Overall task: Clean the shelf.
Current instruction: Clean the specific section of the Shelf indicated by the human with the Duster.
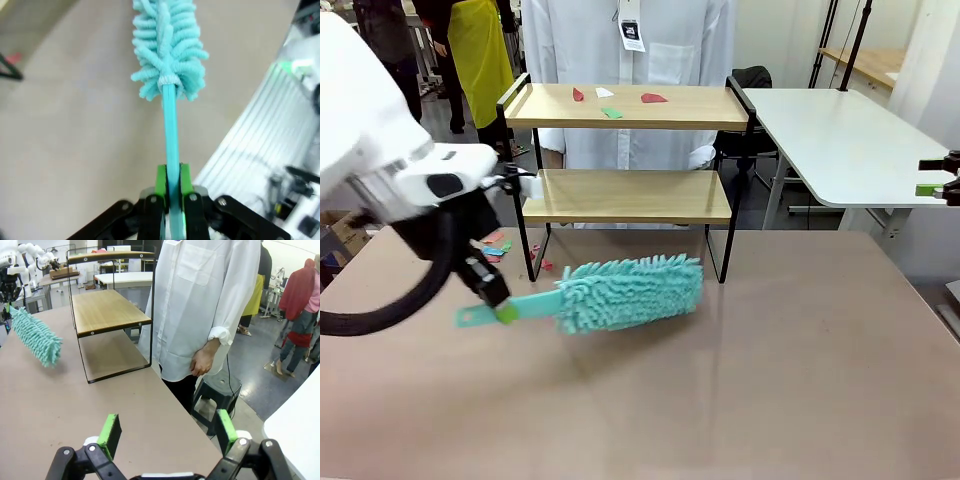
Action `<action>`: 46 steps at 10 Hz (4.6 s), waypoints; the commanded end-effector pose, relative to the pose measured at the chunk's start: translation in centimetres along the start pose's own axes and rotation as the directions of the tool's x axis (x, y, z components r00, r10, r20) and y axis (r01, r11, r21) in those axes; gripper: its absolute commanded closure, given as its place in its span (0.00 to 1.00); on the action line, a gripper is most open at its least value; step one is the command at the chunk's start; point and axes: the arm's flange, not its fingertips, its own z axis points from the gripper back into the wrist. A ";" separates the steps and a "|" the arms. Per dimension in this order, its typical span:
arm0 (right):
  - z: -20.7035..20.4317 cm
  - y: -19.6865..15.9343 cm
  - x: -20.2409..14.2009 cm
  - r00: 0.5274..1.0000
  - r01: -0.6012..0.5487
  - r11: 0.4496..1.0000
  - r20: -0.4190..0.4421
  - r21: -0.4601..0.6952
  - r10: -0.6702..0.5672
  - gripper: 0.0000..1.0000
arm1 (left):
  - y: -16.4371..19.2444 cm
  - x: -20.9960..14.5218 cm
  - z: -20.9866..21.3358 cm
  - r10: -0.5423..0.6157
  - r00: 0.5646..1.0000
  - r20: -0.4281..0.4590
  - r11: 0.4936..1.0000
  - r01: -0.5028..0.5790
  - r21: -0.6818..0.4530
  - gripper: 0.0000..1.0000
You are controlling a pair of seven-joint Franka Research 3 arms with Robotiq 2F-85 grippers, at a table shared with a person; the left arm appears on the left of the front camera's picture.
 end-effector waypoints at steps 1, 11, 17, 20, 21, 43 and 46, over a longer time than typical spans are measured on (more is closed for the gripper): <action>-0.2 0.1 0.7 1.000 0.013 1.000 -0.022 -0.012 -0.013 0.00 | -1.2 -1.0 4.5 -0.010 0.993 -0.121 0.997 0.019 0.078 0.87; -0.2 0.1 0.7 1.000 0.013 1.000 -0.022 -0.012 -0.013 0.00 | -5.2 -2.6 14.6 -0.021 0.933 -0.359 0.968 0.109 0.225 0.87; -0.2 0.1 0.7 1.000 0.013 1.000 -0.022 -0.012 -0.013 0.00 | -5.2 -2.6 14.6 -0.021 0.933 -0.359 0.968 0.109 0.225 0.87; -0.2 0.1 0.7 1.000 0.013 1.000 -0.022 -0.012 -0.013 0.00 | -5.2 -2.6 14.6 -0.021 0.933 -0.359 0.968 0.109 0.225 0.87; -0.2 0.1 0.7 1.000 0.013 1.000 -0.022 -0.012 -0.013 0.00 | -5.2 -2.6 14.6 -0.021 0.933 -0.359 0.968 0.109 0.225 0.87; -0.2 0.1 0.7 1.000 0.013 1.000 -0.022 -0.012 -0.013 0.00 | -5.2 -2.6 14.6 -0.021 0.933 -0.359 0.968 0.109 0.225 0.87; -0.2 0.1 0.7 1.000 0.013 1.000 -0.022 -0.012 -0.013 0.00 | -5.6 0.5 14.3 -0.186 0.958 -0.217 0.976 0.206 0.071 0.87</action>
